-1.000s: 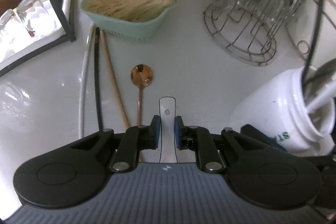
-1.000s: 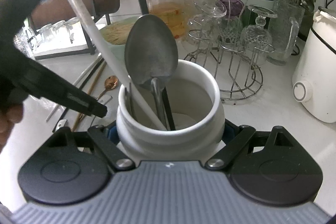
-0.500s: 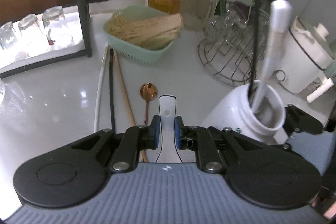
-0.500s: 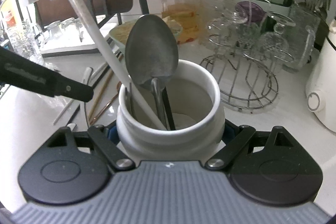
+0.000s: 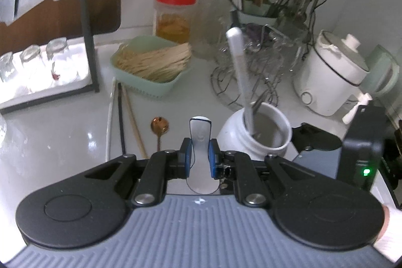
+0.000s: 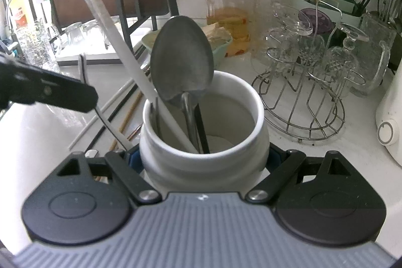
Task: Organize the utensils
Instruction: 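Lift the spatula with the left gripper and carry it over the mug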
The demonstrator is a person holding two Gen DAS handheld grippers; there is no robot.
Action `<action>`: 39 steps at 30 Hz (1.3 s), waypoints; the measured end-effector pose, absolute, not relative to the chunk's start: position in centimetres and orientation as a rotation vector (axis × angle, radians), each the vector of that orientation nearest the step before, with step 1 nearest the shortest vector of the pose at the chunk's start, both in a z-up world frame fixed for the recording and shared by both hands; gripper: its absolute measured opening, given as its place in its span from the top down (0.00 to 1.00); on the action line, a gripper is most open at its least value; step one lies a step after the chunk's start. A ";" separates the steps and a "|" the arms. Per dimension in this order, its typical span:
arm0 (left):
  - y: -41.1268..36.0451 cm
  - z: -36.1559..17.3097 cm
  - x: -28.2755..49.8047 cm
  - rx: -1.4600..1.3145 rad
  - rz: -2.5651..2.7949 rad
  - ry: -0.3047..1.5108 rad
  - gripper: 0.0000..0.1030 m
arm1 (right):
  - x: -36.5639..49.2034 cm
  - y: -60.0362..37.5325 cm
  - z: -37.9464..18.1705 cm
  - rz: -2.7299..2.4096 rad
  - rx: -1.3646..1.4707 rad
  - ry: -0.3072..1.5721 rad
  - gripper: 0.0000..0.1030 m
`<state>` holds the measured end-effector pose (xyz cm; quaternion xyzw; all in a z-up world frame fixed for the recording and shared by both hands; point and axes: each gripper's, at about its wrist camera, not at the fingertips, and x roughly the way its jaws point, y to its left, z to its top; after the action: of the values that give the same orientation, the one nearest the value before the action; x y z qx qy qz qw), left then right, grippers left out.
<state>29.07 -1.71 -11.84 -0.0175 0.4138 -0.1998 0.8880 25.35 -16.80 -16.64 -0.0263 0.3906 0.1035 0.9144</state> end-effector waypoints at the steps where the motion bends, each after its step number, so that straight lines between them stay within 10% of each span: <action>1: -1.8 -11.7 29.0 -0.033 -0.419 0.859 0.84 | 25.3 -16.8 -16.6 0.214 -0.055 0.804 0.11; 39: -0.7 2.1 25.1 -0.015 -0.518 0.622 0.84 | 24.7 -15.1 -16.6 0.264 -0.066 0.809 0.11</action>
<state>25.14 -0.66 2.13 -0.0073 0.3025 -0.2522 0.9192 24.70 -15.10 -16.56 -0.0322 0.3924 0.1281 0.9103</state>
